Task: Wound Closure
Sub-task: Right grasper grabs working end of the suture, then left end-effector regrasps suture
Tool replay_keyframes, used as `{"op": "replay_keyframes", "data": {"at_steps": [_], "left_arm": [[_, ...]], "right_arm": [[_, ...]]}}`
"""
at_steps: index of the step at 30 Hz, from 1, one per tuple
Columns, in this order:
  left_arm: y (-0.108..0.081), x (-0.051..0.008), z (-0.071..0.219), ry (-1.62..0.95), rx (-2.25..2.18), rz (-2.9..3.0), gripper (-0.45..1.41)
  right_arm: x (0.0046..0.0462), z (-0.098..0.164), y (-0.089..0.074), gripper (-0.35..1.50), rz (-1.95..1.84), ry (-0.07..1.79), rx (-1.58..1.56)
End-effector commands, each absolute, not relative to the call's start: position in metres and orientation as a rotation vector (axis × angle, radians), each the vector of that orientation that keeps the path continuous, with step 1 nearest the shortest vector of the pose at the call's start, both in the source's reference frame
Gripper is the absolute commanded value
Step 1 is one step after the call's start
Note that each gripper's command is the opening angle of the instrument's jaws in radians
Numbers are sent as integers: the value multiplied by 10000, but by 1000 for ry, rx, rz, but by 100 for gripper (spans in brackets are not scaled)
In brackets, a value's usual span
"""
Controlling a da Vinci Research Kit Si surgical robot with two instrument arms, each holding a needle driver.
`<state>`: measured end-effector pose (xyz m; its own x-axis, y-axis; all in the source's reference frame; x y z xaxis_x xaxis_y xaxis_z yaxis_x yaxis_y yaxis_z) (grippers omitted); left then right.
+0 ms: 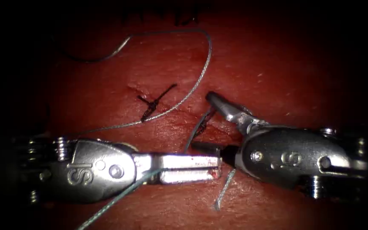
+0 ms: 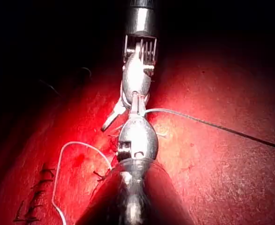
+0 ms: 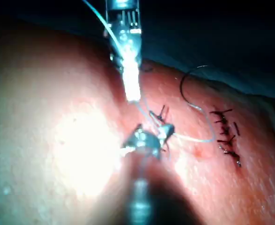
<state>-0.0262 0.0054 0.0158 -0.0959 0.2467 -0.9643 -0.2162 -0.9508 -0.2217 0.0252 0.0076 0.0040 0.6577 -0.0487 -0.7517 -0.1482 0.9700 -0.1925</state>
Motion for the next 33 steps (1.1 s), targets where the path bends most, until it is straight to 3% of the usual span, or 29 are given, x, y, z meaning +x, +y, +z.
{"op": "replay_keyframes", "data": {"at_steps": [1, 6, 7, 8, 9, 10, 16, 17, 18, 22, 28, 31, 33], "left_arm": [[53, -269, 162, -34, -1872, 2119, -45], [48, -278, 158, -46, -1889, 2115, -45], [48, -278, 157, -46, -1889, 2115, -45], [48, -278, 158, -46, -1889, 2115, -45], [49, -278, 158, -46, -1890, 2115, -45], [49, -278, 158, -47, -1890, 2115, -45], [52, -277, 158, -50, -1892, 2113, -45], [54, -278, 158, -51, -1891, 2112, -38], [57, -279, 157, -46, -1881, 2111, 7], [71, -274, 148, 4, -1794, 2093, 42], [73, -263, 148, 67, -1741, 2116, 32], [69, -263, 147, 90, -1749, 2133, 5], [68, -266, 146, 105, -1758, 2143, -3]], "right_arm": [[256, 46, 76, 93, 57, 854, -246], [265, 52, 79, 86, 45, 856, -254], [267, 51, 78, 66, 36, 865, -259], [268, 50, 77, 32, 27, 871, -263], [268, 48, 74, -18, 18, 876, -264], [269, 46, 72, -35, 3, 880, -267], [262, 39, 69, -35, -22, 886, -275], [259, 39, 70, -35, -23, 887, -274], [256, 40, 72, -35, -24, 890, -272], [235, 49, 84, -35, -28, 875, -274], [209, 55, 92, -35, 9, 871, -289], [204, 57, 94, -35, 24, 864, -291], [205, 57, 94, -35, 24, 863, -292]]}}
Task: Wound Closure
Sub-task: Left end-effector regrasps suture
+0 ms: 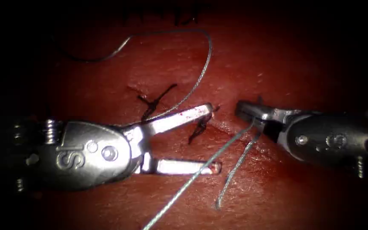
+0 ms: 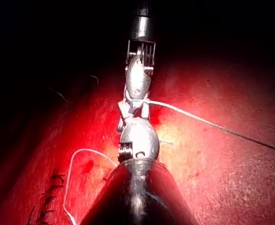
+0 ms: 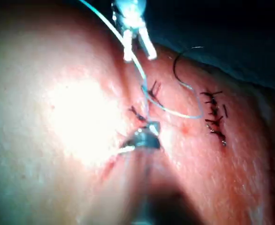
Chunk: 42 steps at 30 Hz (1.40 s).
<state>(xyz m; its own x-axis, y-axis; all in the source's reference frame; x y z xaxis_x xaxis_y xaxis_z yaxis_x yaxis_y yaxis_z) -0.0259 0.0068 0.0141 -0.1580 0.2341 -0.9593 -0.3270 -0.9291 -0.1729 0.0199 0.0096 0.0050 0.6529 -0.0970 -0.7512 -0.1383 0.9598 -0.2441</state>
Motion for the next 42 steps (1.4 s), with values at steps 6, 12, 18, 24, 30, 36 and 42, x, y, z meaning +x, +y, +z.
{"op": "replay_keyframes", "data": {"at_steps": [6, 12, 18, 24, 30, 36, 42], "left_arm": [[62, -277, 136, 135, -1843, 2181, 4], [60, -280, 125, 139, -1902, 2194, 17], [61, -278, 123, 146, -1911, 2199, 14], [57, -275, 122, 156, -1924, 2203, -45], [60, -268, 123, 130, -1959, 2196, -45], [74, -260, 131, 145, -1930, 2201, -45], [107, -244, 159, 212, -1825, 2224, -45]], "right_arm": [[211, 59, 93, -35, 27, 860, -295], [211, 61, 90, -35, 35, 862, -292], [211, 62, 88, -35, 44, 863, -288], [210, 62, 87, -35, 49, 865, -285], [207, 61, 87, -35, 53, 866, -281], [203, 55, 94, 15, 150, 880, -228], [175, 26, 91, 124, 313, 972, -189]]}}
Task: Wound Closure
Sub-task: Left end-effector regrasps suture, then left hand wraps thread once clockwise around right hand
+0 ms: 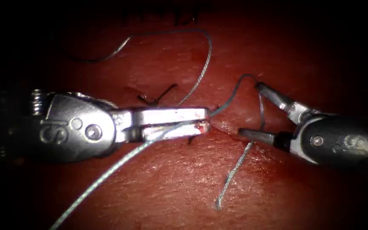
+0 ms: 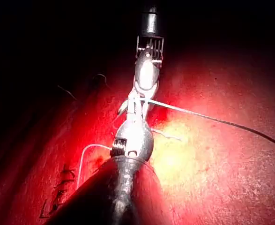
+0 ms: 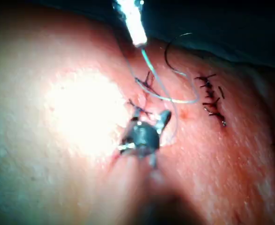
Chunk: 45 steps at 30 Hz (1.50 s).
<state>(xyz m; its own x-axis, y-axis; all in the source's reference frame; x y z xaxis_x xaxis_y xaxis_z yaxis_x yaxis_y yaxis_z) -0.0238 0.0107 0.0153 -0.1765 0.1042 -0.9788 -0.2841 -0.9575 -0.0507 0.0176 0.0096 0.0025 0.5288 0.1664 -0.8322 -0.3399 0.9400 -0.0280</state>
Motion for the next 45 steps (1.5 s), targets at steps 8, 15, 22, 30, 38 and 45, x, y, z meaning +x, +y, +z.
{"op": "replay_keyframes", "data": {"at_steps": [8, 15, 22, 30, 38, 45], "left_arm": [[134, -239, 184, 253, -1767, 2234, -45], [112, -248, 158, 187, -1819, 2169, -45], [100, -252, 134, -15, -1951, 1937, -45], [80, -254, 140, -106, -1924, 1843, -45], [75, -245, 148, -160, -1718, 1905, -45], [76, -242, 197, -175, -1579, 2000, -45]], "right_arm": [[161, -11, 64, 94, 401, 1009, -108], [196, 16, 71, -35, 405, 951, -112], [234, 52, 107, -35, 425, 973, -98], [254, 78, 137, -35, 518, 1087, -67], [243, 79, 155, -35, 680, 1285, -79], [240, 73, 154, -35, 660, 1481, 39]]}}
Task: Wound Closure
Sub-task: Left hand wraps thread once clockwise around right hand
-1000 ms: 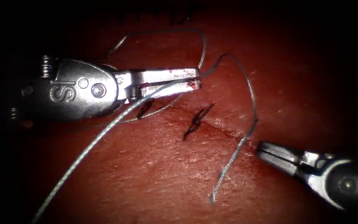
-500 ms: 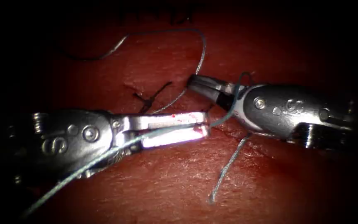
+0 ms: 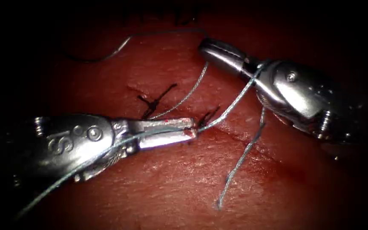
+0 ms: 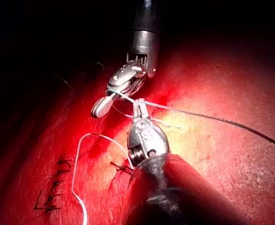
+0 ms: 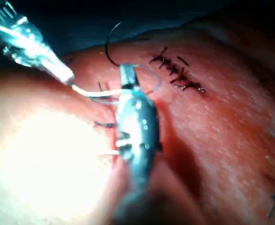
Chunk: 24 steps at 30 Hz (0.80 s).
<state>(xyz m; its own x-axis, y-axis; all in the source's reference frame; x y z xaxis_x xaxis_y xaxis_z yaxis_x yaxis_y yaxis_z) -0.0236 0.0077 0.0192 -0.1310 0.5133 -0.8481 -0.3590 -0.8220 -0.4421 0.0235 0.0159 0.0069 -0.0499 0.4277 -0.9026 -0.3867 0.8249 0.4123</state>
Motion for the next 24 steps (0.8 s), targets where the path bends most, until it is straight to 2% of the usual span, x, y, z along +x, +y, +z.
{"op": "replay_keyframes", "data": {"at_steps": [1, 9, 24], "left_arm": [[76, -241, 204, -170, -1574, 2008, -45], [79, -242, 259, -159, -1519, 2050, -45], [106, -287, 280, -262, -1540, 2088, -45]], "right_arm": [[240, 72, 152, -35, 648, 1494, 54], [228, 69, 144, -35, 569, 1553, 149], [229, 66, 130, -35, 174, 1428, 366]]}}
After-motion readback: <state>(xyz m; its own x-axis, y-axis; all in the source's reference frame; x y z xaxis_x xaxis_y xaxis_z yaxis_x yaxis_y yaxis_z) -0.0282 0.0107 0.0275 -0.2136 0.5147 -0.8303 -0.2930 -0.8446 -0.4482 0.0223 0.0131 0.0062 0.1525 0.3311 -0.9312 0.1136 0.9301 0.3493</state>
